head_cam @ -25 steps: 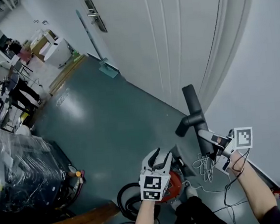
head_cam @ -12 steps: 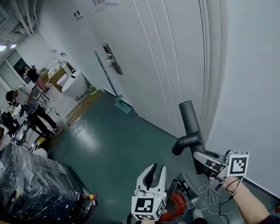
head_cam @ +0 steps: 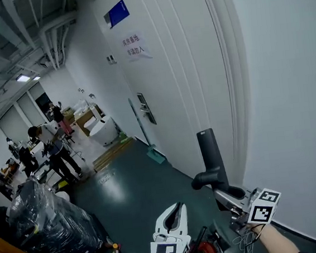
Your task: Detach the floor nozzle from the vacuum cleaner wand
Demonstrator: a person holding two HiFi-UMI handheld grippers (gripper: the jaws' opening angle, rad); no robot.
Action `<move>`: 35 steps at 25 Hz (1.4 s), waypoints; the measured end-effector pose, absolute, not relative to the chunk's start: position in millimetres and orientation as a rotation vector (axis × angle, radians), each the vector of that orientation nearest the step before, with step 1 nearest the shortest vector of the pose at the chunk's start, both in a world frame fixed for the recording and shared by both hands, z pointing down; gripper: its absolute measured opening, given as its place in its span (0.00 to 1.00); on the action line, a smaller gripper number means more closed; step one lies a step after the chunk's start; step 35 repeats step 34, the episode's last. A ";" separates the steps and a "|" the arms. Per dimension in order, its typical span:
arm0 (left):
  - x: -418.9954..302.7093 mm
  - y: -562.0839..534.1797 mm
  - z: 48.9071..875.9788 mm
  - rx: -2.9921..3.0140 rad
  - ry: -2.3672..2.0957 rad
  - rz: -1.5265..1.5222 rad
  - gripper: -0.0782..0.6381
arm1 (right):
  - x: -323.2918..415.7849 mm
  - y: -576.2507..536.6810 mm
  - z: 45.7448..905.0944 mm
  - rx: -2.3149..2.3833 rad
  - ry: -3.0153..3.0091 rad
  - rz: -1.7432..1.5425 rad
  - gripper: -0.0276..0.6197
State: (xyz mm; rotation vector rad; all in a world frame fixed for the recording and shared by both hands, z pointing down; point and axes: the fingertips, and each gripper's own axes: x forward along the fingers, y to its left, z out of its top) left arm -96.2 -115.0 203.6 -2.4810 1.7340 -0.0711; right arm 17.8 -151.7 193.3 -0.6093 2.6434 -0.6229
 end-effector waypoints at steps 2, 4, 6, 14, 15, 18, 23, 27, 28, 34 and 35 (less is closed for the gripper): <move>-95.1 -109.2 189.7 -2.449 1.730 -0.066 0.14 | 18.5 -145.2 177.5 -0.625 2.650 -0.532 0.21; -95.1 -104.9 180.1 -2.425 1.729 -0.062 0.12 | 17.5 -139.7 166.3 -0.634 2.665 -0.451 0.21; -97.7 -100.4 171.1 -2.402 1.735 -0.049 0.12 | 15.0 -135.4 156.4 -0.632 2.676 -0.391 0.21; -114.4 -78.5 153.0 -2.347 1.788 0.014 0.12 | 3.2 -117.6 138.0 -0.637 2.695 -0.262 0.21; -118.1 -76.0 151.7 -2.340 1.798 0.020 0.12 | 0.8 -116.0 135.9 -0.633 2.692 -0.255 0.21; -130.0 -70.1 148.7 -2.314 1.820 0.035 0.12 | -8.1 -112.3 131.3 -0.617 2.685 -0.240 0.21; -147.9 -59.7 148.2 -2.282 1.854 0.052 0.12 | -23.5 -104.6 130.7 -0.602 2.685 -0.209 0.21; -158.0 -55.0 150.9 -2.281 1.877 0.044 0.12 | -32.7 -100.9 133.1 -0.596 2.686 -0.203 0.21; -159.4 -54.2 151.4 -2.279 1.880 0.047 0.12 | -34.5 -100.5 134.2 -0.593 2.689 -0.202 0.21; -171.3 -53.5 157.7 -2.243 1.924 0.039 0.12 | -46.3 -104.8 140.4 -0.551 2.698 -0.216 0.21; -171.3 -53.5 157.7 -2.243 1.924 0.039 0.12 | -46.3 -104.8 140.4 -0.551 2.698 -0.216 0.21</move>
